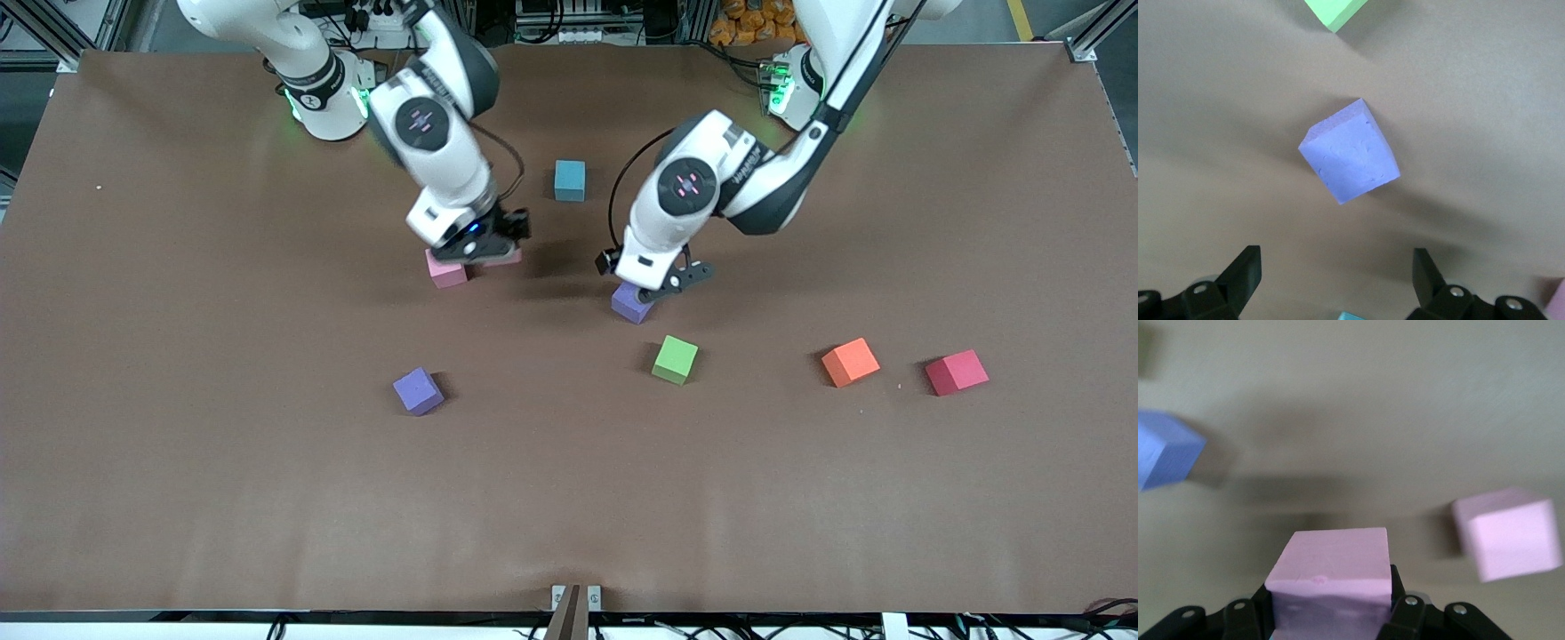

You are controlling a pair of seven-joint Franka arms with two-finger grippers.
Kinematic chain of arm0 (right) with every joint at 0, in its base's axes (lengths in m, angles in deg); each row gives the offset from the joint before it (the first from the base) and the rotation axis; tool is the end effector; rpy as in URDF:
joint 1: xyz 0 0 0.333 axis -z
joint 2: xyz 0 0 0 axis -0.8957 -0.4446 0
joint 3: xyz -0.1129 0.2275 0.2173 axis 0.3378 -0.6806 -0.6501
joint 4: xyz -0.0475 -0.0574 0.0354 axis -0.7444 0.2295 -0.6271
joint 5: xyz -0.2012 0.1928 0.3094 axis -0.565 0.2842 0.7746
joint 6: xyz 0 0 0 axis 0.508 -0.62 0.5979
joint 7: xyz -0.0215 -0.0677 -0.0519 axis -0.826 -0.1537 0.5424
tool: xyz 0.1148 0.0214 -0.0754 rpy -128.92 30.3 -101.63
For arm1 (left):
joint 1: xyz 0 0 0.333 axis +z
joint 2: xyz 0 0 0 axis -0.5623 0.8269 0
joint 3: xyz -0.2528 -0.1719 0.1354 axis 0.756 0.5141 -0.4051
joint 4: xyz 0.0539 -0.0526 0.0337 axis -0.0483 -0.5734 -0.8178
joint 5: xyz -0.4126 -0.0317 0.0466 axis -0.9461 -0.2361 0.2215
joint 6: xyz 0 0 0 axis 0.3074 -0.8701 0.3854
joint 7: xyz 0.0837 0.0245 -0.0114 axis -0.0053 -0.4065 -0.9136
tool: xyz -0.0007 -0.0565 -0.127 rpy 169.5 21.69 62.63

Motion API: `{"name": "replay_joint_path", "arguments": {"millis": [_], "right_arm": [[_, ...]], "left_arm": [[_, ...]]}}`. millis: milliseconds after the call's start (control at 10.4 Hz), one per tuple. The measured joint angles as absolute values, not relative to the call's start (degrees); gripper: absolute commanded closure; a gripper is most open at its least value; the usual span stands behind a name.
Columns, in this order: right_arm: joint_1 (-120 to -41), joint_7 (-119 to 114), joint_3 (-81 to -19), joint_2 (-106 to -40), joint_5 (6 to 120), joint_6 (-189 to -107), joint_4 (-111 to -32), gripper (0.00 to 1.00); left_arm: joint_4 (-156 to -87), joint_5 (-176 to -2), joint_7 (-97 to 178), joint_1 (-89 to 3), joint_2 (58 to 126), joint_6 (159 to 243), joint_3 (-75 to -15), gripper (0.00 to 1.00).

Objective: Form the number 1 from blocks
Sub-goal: 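Lower the pink cube below the cyan cube while the left gripper reaches lavender, then grasp the lavender cube with the left gripper while the right gripper releases pink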

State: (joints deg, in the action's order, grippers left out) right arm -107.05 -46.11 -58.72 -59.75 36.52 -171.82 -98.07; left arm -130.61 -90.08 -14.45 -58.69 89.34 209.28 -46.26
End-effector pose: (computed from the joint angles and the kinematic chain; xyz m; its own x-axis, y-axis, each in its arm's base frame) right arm 0.3967 0.4250 0.2794 0.9991 0.0140 -0.0407 0.0083 -0.9907 -0.1357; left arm 0.4757 -0.4291 0.2621 0.8617 0.4303 -0.2688 0.4504 -0.8927 0.0148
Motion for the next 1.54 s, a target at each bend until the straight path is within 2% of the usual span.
{"name": "replay_joint_path", "arguments": {"millis": [288, 577, 1058, 1154, 1250, 1346, 1538], "right_arm": [[-113.24, -56.37, -60.76, -60.31, 36.53, -176.93, -100.04, 0.44], [-117.15, -61.25, -60.80, -65.65, 36.53, -185.36, -100.84, 0.44], [-118.87, -61.25, -60.79, -71.56, 36.53, -186.91, -98.66, 0.42], [-119.41, -61.25, -60.79, -72.78, 36.53, -186.93, -97.86, 0.41], [-119.66, -61.25, -60.79, -73.57, 36.53, -186.95, -97.34, 0.35], [-119.71, -61.25, -60.79, -73.96, 36.52, -186.95, -97.09, 0.00], [-119.72, -61.25, -60.78, -74.02, 36.52, -186.95, -96.91, 0.00]], "left_arm": [[-128.69, -92.74, -14.75, -59.63, 92.21, 210.19, -47.97, 0.00], [-128.55, -92.75, -14.95, -59.87, 95.87, 214.42, -49.57, 0.00], [-128.58, -92.75, -14.95, -59.93, 100.88, 217.42, -50.26, 0.00], [-128.74, -92.75, -14.94, -59.95, 101.11, 217.42, -50.26, 0.31], [-128.78, -92.75, -14.82, -59.96, 101.23, 217.42, -50.26, 0.89], [-128.79, -92.68, -14.55, -59.96, 101.33, 217.42, -50.30, 1.00], [-128.68, -92.60, -14.13, -59.96, 101.31, 217.43, -50.39, 1.00]]}}
